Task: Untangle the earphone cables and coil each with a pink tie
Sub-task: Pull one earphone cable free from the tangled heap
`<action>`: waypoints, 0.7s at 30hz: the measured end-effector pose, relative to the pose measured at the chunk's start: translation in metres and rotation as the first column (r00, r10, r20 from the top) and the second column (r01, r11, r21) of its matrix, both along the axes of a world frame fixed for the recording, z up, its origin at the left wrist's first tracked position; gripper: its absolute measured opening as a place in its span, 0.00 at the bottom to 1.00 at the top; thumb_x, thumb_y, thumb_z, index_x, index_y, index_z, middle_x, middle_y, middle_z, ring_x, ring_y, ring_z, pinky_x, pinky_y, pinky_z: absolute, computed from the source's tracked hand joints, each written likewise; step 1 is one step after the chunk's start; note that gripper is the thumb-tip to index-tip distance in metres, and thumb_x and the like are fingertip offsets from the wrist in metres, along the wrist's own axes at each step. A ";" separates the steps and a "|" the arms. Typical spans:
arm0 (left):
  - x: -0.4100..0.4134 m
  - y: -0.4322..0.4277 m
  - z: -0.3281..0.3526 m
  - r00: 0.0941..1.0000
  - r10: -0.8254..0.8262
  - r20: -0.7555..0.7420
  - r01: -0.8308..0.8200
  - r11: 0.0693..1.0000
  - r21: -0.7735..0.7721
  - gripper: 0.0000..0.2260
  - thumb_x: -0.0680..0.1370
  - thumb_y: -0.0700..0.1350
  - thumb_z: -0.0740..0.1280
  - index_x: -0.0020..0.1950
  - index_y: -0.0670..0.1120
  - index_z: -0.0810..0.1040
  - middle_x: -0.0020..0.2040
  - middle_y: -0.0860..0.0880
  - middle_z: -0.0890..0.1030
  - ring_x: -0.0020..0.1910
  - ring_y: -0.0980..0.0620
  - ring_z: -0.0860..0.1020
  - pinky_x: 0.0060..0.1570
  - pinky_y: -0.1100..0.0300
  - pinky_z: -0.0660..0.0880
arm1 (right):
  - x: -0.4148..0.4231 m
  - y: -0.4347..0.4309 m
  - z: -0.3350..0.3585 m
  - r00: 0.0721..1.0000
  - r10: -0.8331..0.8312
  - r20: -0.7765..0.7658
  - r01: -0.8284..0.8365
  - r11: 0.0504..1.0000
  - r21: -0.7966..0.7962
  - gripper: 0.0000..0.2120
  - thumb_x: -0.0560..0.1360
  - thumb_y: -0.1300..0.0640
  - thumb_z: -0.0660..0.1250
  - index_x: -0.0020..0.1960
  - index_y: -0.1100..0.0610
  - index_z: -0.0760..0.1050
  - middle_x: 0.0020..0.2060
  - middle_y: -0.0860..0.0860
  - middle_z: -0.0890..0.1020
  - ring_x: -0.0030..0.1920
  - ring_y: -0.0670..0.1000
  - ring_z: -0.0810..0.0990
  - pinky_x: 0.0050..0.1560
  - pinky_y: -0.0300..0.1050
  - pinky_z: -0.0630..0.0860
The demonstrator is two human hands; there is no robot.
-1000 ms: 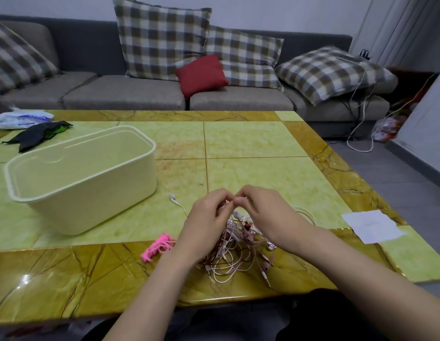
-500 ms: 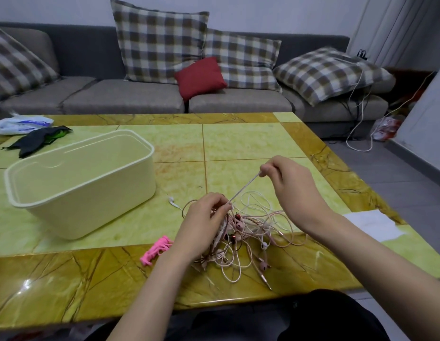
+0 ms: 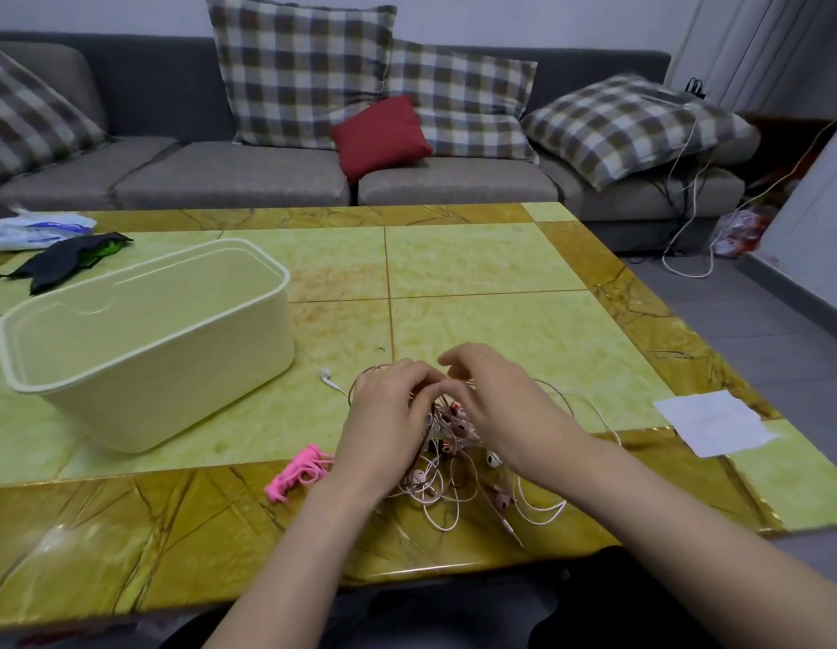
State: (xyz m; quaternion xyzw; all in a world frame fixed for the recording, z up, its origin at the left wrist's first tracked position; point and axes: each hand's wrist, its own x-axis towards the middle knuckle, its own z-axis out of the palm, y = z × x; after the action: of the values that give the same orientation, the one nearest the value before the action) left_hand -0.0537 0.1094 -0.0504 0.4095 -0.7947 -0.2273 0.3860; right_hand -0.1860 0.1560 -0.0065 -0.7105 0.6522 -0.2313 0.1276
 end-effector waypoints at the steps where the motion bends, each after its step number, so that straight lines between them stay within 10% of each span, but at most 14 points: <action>1: 0.000 0.001 -0.001 1.000 0.001 0.003 -0.001 1.000 0.016 0.06 0.75 0.42 0.65 0.46 0.50 0.80 0.43 0.56 0.80 0.47 0.48 0.78 0.51 0.45 0.74 | 0.004 -0.002 -0.001 1.000 0.017 0.021 -0.017 0.999 0.035 0.14 0.81 0.52 0.57 0.64 0.55 0.68 0.58 0.50 0.72 0.59 0.49 0.73 0.56 0.41 0.68; 11: 0.007 0.001 0.001 0.999 -0.020 -0.034 0.025 0.985 0.174 0.13 0.74 0.39 0.69 0.51 0.54 0.68 0.43 0.57 0.77 0.46 0.59 0.76 0.45 0.66 0.70 | 0.000 -0.012 -0.010 0.999 -0.038 -0.029 0.040 0.997 0.067 0.09 0.77 0.54 0.65 0.51 0.58 0.79 0.46 0.52 0.76 0.50 0.51 0.76 0.49 0.43 0.70; 16: 0.012 0.002 -0.002 0.952 -0.094 0.292 0.047 0.986 0.162 0.08 0.71 0.46 0.70 0.42 0.56 0.73 0.38 0.62 0.73 0.48 0.55 0.74 0.54 0.52 0.70 | -0.012 -0.010 -0.017 0.997 -0.030 -0.070 0.036 0.996 0.085 0.07 0.75 0.54 0.68 0.47 0.56 0.82 0.38 0.47 0.74 0.44 0.50 0.77 0.43 0.41 0.70; 21: 0.016 0.002 -0.001 0.950 -0.041 0.310 -0.022 0.980 0.197 0.05 0.72 0.47 0.71 0.46 0.54 0.78 0.42 0.60 0.77 0.51 0.54 0.75 0.58 0.49 0.69 | -0.012 -0.013 -0.027 1.000 -0.007 0.007 0.007 1.000 0.011 0.06 0.76 0.53 0.67 0.46 0.55 0.80 0.38 0.43 0.73 0.45 0.48 0.75 0.46 0.43 0.70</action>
State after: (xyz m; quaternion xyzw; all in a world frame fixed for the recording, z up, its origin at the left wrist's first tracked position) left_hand -0.0382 0.1111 -0.0515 0.4729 -0.8213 -0.2393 0.2113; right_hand -0.1980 0.1425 -0.0340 -0.7067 0.6554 -0.2307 0.1331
